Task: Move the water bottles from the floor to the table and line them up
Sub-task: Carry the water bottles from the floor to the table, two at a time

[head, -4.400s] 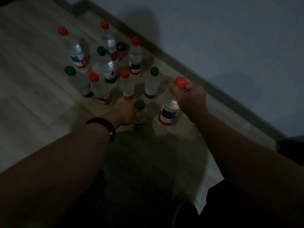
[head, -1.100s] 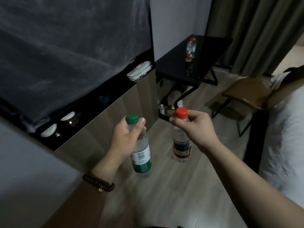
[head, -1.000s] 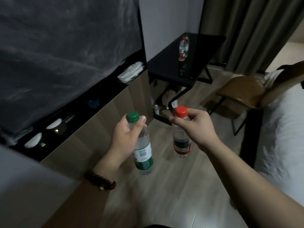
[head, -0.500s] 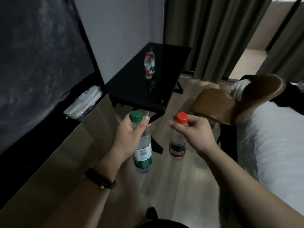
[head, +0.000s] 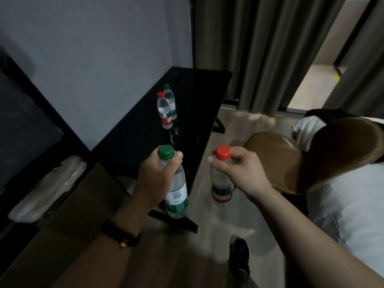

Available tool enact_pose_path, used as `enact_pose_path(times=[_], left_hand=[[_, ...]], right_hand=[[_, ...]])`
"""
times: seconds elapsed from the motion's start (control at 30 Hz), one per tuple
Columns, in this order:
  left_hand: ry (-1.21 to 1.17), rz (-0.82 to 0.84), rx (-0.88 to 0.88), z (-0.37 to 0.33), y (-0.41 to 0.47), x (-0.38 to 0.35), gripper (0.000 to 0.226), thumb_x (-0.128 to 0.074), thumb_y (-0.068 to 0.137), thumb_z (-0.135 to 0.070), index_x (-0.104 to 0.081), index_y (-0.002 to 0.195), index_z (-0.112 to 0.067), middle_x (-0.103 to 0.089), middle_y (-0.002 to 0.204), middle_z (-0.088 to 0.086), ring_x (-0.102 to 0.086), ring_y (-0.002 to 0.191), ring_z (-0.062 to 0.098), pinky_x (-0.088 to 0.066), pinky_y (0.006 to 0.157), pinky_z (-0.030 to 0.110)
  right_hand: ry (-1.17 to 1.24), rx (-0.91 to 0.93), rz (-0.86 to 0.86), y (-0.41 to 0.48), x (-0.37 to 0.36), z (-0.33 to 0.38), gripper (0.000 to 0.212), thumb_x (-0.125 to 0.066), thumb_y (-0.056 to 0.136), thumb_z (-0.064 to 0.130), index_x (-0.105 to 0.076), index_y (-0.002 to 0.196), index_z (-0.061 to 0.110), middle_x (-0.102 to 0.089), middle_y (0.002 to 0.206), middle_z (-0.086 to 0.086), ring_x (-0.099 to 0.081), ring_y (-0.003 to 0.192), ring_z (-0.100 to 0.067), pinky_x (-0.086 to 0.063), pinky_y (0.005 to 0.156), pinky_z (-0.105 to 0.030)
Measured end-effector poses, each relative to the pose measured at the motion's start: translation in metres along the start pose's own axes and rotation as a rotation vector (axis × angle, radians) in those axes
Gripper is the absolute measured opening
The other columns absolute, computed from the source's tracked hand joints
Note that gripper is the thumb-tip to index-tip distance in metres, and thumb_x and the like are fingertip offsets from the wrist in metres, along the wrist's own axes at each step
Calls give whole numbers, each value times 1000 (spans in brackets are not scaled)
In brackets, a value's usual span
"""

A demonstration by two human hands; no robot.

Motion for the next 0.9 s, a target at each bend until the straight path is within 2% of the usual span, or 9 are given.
enact_pose_path(times=[0.13, 0.2, 0.27, 0.33, 0.47, 0.57, 0.73, 0.83, 0.9], left_hand=[[29, -88, 74, 5, 64, -36, 41, -60, 83, -66, -69, 97, -29, -74, 93, -14, -70, 85, 1, -54, 77, 31], [77, -134, 100, 0, 93, -52, 43, -59, 82, -70, -69, 98, -31, -72, 95, -18, -67, 87, -3, -52, 77, 29], [97, -178, 119, -6, 121, -65, 36, -61, 84, -68, -68, 98, -36, -70, 97, -21, -65, 88, -5, -52, 76, 28], [95, -201, 126, -12, 147, -76, 30, -63, 86, -66, -67, 99, -40, -70, 97, -23, -66, 89, -6, -51, 76, 27], [81, -233, 140, -17, 193, -87, 35, -62, 81, -71, -69, 99, -42, -72, 101, -21, -67, 93, -5, -51, 79, 25], [93, -225, 147, -12, 226, -92, 31, -64, 85, -64, -70, 100, -38, -72, 101, -20, -67, 94, -4, -50, 78, 22], [105, -207, 199, 6, 280, -95, 12, -68, 91, -51, -69, 98, -41, -72, 98, -21, -67, 91, -5, -50, 76, 21], [95, -216, 202, 17, 313, -96, 16, -69, 91, -48, -70, 103, -38, -73, 100, -21, -67, 94, -6, -52, 80, 23], [89, -229, 206, 21, 336, -96, 18, -69, 90, -47, -70, 106, -37, -72, 100, -21, -67, 93, -8, -53, 81, 22]], right_hand=[[-12, 14, 93, 88, 21, -21, 19, -87, 77, 33, -80, 87, 18, -70, 102, 4, -61, 110, -10, -48, 102, -41], [16, 4, 133, 128, 32, -26, 18, -88, 76, 32, -80, 89, 22, -68, 103, 6, -59, 111, -6, -49, 102, -37], [18, 32, 174, 168, 40, -28, 19, -89, 75, 32, -79, 91, 26, -68, 102, 9, -59, 110, -4, -49, 100, -33], [8, 60, 194, 208, 45, -28, 17, -88, 76, 32, -79, 90, 28, -68, 99, 12, -59, 110, -7, -49, 98, -34], [21, 20, 245, 276, 47, -35, 18, -86, 77, 34, -78, 93, 29, -67, 104, 9, -60, 112, -10, -50, 99, -40], [7, 20, 291, 316, 43, -43, 22, -85, 79, 34, -78, 97, 22, -67, 109, -1, -62, 109, -12, -51, 98, -44], [-83, 85, 360, 381, 27, -51, 41, -82, 82, 33, -72, 94, -6, -68, 94, -25, -66, 85, -27, -52, 80, -44], [-102, 70, 409, 418, 15, -58, 44, -81, 83, 33, -69, 89, -9, -67, 87, -28, -66, 83, -34, -52, 79, -45], [-93, 24, 419, 444, 9, -61, 41, -82, 83, 32, -71, 88, -7, -69, 87, -24, -69, 84, -32, -55, 82, -49]])
Point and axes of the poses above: each hand's wrist, its own y-axis towards the middle knuckle, its own x-axis out of the back of the hand, z = x × y, the point moved 3 cm from there along y, towards the middle knuckle
